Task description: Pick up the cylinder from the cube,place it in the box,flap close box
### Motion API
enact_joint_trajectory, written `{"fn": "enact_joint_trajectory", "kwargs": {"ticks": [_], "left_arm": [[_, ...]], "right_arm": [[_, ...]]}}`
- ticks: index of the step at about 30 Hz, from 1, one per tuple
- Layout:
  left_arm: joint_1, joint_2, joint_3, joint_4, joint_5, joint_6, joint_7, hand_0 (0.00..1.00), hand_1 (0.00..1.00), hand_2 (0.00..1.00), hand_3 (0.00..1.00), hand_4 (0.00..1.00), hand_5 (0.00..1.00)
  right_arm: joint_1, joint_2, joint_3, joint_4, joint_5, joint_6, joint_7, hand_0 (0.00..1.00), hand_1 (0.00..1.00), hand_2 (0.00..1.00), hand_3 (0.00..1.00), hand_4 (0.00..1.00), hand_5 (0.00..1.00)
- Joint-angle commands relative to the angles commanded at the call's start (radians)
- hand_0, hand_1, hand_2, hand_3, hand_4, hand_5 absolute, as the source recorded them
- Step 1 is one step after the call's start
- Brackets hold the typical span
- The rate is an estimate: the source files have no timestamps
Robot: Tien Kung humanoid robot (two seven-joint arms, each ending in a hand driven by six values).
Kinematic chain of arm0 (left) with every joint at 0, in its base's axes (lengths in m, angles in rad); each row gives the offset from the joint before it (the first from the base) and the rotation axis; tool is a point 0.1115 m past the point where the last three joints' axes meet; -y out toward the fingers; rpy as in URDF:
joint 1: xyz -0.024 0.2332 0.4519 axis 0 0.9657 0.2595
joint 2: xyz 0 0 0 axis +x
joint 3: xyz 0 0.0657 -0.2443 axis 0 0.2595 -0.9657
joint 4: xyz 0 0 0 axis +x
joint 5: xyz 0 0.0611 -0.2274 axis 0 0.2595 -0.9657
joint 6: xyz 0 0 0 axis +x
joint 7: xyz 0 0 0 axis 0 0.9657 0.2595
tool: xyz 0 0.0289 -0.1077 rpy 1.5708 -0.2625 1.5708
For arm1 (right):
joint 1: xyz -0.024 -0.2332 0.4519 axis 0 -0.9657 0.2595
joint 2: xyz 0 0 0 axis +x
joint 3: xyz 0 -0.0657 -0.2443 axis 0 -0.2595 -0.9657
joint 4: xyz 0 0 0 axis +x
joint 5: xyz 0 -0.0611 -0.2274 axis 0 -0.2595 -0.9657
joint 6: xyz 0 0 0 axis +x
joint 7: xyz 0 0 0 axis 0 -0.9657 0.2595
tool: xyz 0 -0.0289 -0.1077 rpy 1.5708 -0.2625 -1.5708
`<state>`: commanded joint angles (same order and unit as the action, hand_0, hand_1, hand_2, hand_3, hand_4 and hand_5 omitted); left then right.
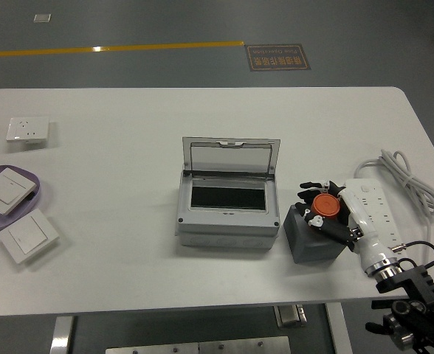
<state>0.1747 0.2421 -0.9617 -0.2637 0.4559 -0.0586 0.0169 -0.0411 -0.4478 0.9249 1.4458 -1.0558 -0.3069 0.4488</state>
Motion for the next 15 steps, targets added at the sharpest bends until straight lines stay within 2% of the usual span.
{"fn": "enact_joint_trajectory", "kwargs": {"ticks": [13, 14, 15], "left_arm": [[0.001, -0.002, -0.002, 0.0, -0.002, 0.0, -0.002, 0.616, 0.655, 0.618, 0.642, 0.694, 0.113], [0.001, -0.002, -0.002, 0.001, -0.002, 0.0, -0.002, 0.617, 0.655, 0.619, 0.642, 0.694, 0.114], [0.001, -0.002, -0.003, 0.001, -0.002, 0.0, -0.002, 0.617, 0.655, 0.619, 0.642, 0.694, 0.114]], "right_arm": [[0.018, -0.013, -0.017, 0.012, 0.005, -0.022, -0.008, 0.636, 0.551, 0.49, 0.53, 0.427, 0.002], [0.022, -0.014, -0.017, 0.014, 0.005, -0.027, -0.007, 0.486, 0.487, 0.431, 0.44, 0.028, 0.002], [0.025, -0.014, -0.016, 0.016, 0.005, -0.03, -0.007, 0.486, 0.487, 0.431, 0.44, 0.028, 0.002]]}}
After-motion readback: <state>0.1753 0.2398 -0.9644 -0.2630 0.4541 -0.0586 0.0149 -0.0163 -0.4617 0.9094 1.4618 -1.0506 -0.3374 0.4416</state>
